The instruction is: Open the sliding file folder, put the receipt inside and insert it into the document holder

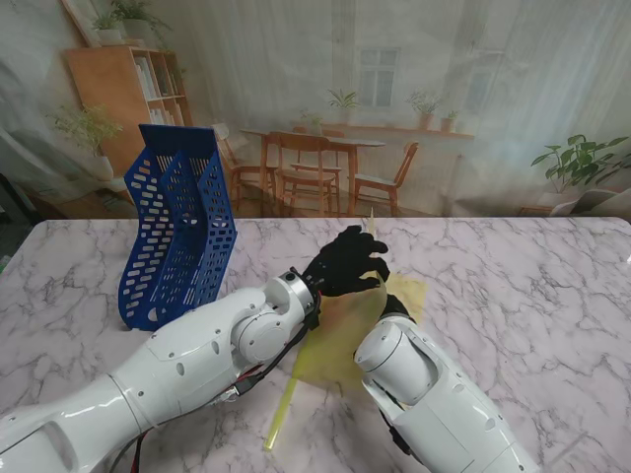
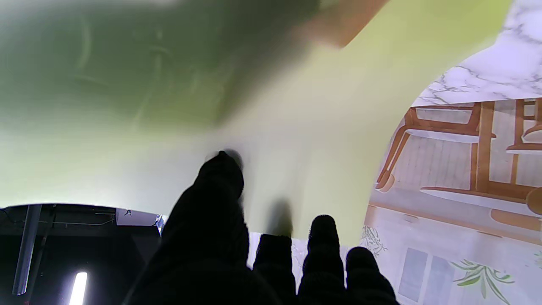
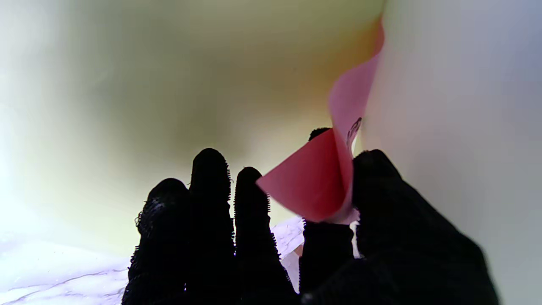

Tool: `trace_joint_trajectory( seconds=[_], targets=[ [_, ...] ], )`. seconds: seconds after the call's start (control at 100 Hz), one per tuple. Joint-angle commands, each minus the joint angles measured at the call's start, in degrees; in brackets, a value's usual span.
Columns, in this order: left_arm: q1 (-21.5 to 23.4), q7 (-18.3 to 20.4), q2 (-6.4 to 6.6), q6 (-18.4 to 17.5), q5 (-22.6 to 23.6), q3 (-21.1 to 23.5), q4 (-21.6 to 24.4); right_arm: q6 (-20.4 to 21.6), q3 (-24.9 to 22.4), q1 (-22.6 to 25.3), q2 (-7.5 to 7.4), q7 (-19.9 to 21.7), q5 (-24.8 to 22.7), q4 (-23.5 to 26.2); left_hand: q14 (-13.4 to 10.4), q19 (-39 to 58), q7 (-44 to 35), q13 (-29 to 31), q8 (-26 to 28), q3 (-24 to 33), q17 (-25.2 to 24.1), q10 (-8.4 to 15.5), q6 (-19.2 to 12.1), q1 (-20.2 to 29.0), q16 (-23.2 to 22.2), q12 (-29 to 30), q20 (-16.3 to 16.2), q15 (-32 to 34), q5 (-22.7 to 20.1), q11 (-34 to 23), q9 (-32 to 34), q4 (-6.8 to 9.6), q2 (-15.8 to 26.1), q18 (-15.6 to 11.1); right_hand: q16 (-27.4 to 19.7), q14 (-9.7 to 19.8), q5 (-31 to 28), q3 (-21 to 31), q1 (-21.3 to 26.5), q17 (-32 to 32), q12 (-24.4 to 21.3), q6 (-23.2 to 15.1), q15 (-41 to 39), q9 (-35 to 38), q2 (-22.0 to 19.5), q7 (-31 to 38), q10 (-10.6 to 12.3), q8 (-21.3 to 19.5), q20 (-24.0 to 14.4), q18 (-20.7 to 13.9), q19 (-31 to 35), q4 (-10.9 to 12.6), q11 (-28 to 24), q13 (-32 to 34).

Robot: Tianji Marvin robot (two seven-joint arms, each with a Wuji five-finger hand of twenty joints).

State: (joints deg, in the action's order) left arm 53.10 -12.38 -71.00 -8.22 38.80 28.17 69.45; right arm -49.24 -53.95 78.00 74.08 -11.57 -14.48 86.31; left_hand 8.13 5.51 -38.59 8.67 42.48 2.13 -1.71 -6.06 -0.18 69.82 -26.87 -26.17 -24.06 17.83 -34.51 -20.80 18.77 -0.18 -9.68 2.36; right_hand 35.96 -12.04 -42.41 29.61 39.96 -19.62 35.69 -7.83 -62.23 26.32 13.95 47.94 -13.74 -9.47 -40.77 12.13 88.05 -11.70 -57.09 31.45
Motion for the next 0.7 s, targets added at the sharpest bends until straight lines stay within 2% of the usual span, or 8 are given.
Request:
trace_joint_trajectory(
  seconds=[0.0, 0.11, 0.19, 0.24, 0.27, 0.3, 0.57, 0.69],
  targets=[
    [0.1, 0.7, -0.5, 0.2, -0.3, -0.2, 0.2, -0.3, 0.4, -0.2, 0.18, -0.1, -0.1, -0.3, -0.3, 1.0, -3.4, 0.8, 0.1, 0.1, -0.3, -0.6, 4.5, 1.3, -0.6, -1.1, -0.9, 0.2, -4.1, -1.2, 1.5, -0.18, 2.6, 0.8, 1.5, 0.3, 1.6, -1.3, -0.7, 0.7, 0.7, -4.5, -2.9, -2.1, -2.0, 0.5, -0.1, 1.8, -1.4, -2.7, 0.2, 0.7, -1.2, -1.5],
    [0.0, 0.6, -0.51, 0.1, -0.2, -0.2, 0.2, -0.8, 1.0, -0.5, -0.16, 1.0, -0.4, -0.5, -0.4, 0.9, -3.4, 0.8, 0.1, 0.2, -0.3, -0.6, 4.6, 1.3, -0.6, -1.1, -1.0, 0.2, -4.1, -1.2, 1.5, -0.19, 2.6, 0.8, 1.6, 0.4, 3.4, -0.2, -0.5, 1.5, 0.3, -5.1, -2.5, -3.1, -0.5, 1.8, -0.3, 5.6, -1.9, -2.9, -0.2, 0.5, -0.5, -2.3],
    [0.0, 0.8, -0.46, 0.1, -0.2, -0.3, 0.3, -1.2, 1.1, -0.4, -0.76, 2.5, -0.5, 0.0, -0.4, 0.9, -3.5, 0.8, 0.1, 0.2, -0.3, -0.6, 4.5, 1.3, -0.6, -1.1, -1.0, 0.2, -4.1, -1.1, 1.5, -0.2, 2.6, 0.8, 1.4, 0.8, 5.6, 0.9, -2.2, 2.8, -0.3, -2.9, -1.7, -5.2, -0.5, -0.1, -0.3, 7.4, -2.0, -3.2, -0.8, 0.7, 0.8, -3.8],
    [0.0, 0.9, -0.42, 0.1, -0.2, -0.3, 0.3, -1.0, 1.0, -0.3, -1.1, 3.0, -0.6, 0.3, -0.3, 0.8, -3.4, 0.7, 0.1, 0.2, -0.4, -0.6, 4.6, 1.3, -0.6, -1.1, -1.0, 0.2, -4.1, -1.1, 1.4, -0.2, 2.6, 0.8, 1.5, 0.9, 5.5, 3.3, -6.8, 3.7, -1.2, -1.6, -1.2, -6.3, 0.7, -3.2, -0.3, 6.2, -2.3, -3.2, -1.1, 1.1, 1.6, -4.7],
    [0.0, 0.9, -0.41, 0.1, -0.2, -0.3, 0.3, -0.8, 1.0, -0.2, -1.4, 3.6, -0.8, 0.5, -0.4, 0.8, -3.4, 0.7, 0.1, 0.2, -0.3, -0.6, 4.5, 1.2, -0.6, -1.1, -1.0, 0.2, -4.1, -1.1, 1.4, -0.21, 2.6, 0.8, 1.4, 1.0, 5.6, 6.7, -11.9, 4.3, -2.0, 0.3, -0.6, -7.4, 1.2, -8.5, -0.3, 0.3, -2.4, -3.5, -1.4, 3.9, 2.3, -5.5],
    [0.0, 0.9, -0.39, 0.1, -0.1, -0.3, 0.3, -0.8, 0.9, -0.2, -1.67, 4.1, -1.0, 0.7, -0.3, 0.8, -3.4, 0.7, 0.1, 0.2, -0.3, -0.6, 4.6, 1.3, -0.6, -1.1, -1.1, 0.2, -4.1, -1.1, 1.5, -0.2, 2.6, 0.9, 1.3, 1.2, 6.8, 6.8, -14.2, 5.0, -2.3, 1.5, -0.1, -8.6, 1.8, -10.7, -0.3, -2.2, -2.5, -3.5, -1.7, 4.5, 2.9, -6.3],
    [-0.1, 1.0, -0.31, 0.0, 0.0, -0.3, 0.4, -0.2, -0.1, 0.6, -3.1, 6.5, -1.9, 2.2, -0.4, 0.6, -3.4, 0.6, 0.1, 0.2, -0.4, -0.6, 4.4, 1.2, -0.4, -1.0, -1.1, 0.1, -4.0, -0.9, 1.3, -0.19, 2.7, 0.8, 0.5, 1.7, 20.0, -0.1, -18.7, 9.5, -4.7, 12.0, 4.0, -16.2, 2.3, -16.5, 0.2, -2.9, -2.7, -4.2, -3.0, 5.3, 6.1, -11.3],
    [0.0, 0.9, -0.22, -0.1, 0.2, -0.1, 0.5, 0.5, -0.9, 1.3, -3.66, 7.0, -2.4, 2.9, -0.4, 0.6, -3.4, 0.6, 0.1, 0.2, -0.5, -0.6, 4.3, 1.2, -0.4, -1.0, -1.0, 0.0, -3.9, -0.9, 1.3, -0.19, 2.7, 0.7, 0.0, 1.7, 22.9, -1.8, -18.9, 10.8, -6.2, 13.0, 5.6, -17.6, 1.5, -17.8, 0.5, -3.2, -2.7, -4.3, -3.5, 5.4, 7.9, -12.4]
  ],
)
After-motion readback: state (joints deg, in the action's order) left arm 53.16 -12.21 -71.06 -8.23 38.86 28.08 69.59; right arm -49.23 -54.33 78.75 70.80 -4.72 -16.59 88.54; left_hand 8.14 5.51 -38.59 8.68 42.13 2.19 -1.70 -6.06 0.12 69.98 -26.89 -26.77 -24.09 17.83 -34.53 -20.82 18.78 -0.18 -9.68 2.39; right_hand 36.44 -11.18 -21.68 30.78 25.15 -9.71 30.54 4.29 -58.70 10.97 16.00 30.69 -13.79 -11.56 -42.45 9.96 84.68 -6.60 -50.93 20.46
